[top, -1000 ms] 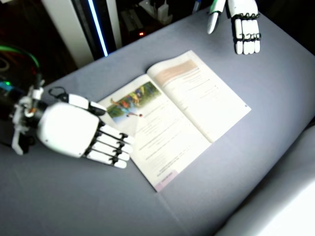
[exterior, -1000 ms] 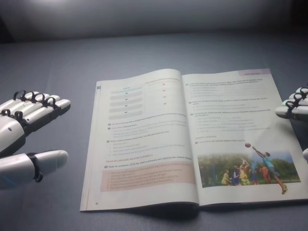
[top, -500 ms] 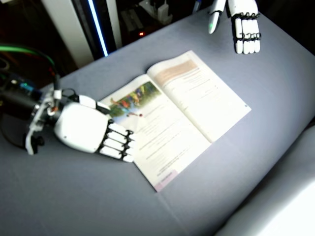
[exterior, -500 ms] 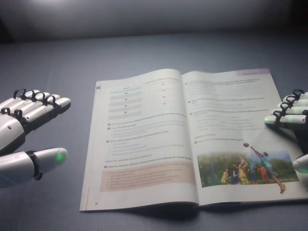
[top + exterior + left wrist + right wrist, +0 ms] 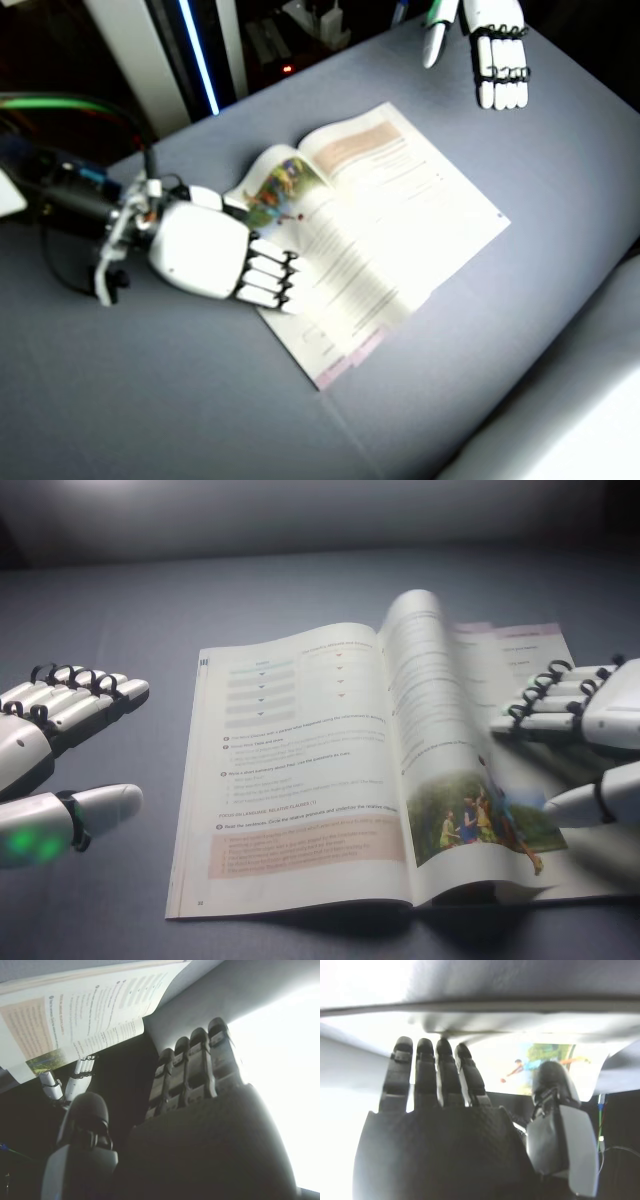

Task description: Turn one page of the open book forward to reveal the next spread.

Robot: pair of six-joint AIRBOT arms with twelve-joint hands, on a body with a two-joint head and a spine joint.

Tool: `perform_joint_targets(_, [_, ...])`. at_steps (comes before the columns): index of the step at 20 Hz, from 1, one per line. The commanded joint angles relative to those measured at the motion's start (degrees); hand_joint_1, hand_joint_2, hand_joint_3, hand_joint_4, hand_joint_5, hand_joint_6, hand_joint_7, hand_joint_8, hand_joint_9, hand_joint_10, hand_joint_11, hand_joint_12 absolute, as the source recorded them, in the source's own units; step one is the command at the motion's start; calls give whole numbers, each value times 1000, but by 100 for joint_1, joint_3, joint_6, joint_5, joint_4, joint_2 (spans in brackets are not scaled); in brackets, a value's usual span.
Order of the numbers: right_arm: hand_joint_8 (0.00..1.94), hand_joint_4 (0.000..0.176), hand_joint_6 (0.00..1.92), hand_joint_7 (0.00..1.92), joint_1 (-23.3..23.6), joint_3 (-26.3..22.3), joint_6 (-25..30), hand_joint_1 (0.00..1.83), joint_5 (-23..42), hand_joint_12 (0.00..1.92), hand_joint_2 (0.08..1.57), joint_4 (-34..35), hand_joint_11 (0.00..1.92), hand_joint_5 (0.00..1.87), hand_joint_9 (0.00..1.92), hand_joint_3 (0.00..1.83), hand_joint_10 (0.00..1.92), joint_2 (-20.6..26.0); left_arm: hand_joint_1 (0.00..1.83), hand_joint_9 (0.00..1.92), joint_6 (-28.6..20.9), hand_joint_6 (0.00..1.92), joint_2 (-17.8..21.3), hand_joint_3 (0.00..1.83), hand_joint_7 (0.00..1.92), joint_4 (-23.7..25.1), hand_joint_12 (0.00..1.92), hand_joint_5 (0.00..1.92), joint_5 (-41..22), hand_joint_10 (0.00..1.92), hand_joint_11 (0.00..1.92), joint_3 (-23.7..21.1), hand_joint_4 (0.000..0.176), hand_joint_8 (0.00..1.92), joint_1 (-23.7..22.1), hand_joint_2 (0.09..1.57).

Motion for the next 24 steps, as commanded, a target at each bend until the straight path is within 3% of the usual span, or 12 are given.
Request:
perform_joint_targets(1, [5,0,0,15,100,49,76,0,477,0,1211,126,0,14,0,0,0,-52,0,48,-31,6,4,7,64,-58,22,68,-699,8,47,37,0,6,-53,1348])
perform_joint_targets(5, [0,0,0,0,409,213,106,0,651,0,1197,126,0,0,0,0,0,-459,0,42,-34,2,4,3,62,-59,16,63,-726,3,33,47,0,3,-70,1345])
perform_joint_targets(9, [0,0,5,53,690,430,273,0,870,0,1284,132,0,56,8,16,1,-902,0,25,-50,0,7,0,51,-51,6,51,-755,0,7,52,0,0,-90,1340])
perform_joint_targets(18, [1,0,9,69,1289,1118,584,0,1262,33,1203,496,85,73,33,0,1,-1930,0,44,-83,7,35,3,76,-22,15,106,-982,0,27,117,0,2,-294,1335])
perform_joint_targets(20, [6,0,7,119,1376,1291,672,0,1262,25,1255,597,65,128,62,10,4,-2042,0,48,-82,7,24,11,89,1,13,109,-990,2,23,133,0,7,-357,1355])
perform_joint_targets(22, [1,0,2,138,1467,1358,701,0,1263,18,1402,647,46,161,85,12,2,-2061,0,69,-78,10,14,6,111,7,18,125,-1003,9,34,146,0,13,-388,1349])
perform_joint_targets(24, [0,0,0,94,1599,1415,701,0,1263,6,1453,648,17,109,42,22,0,-2116,0,72,-77,11,13,8,115,7,22,133,-1034,8,40,154,0,11,-393,1356])
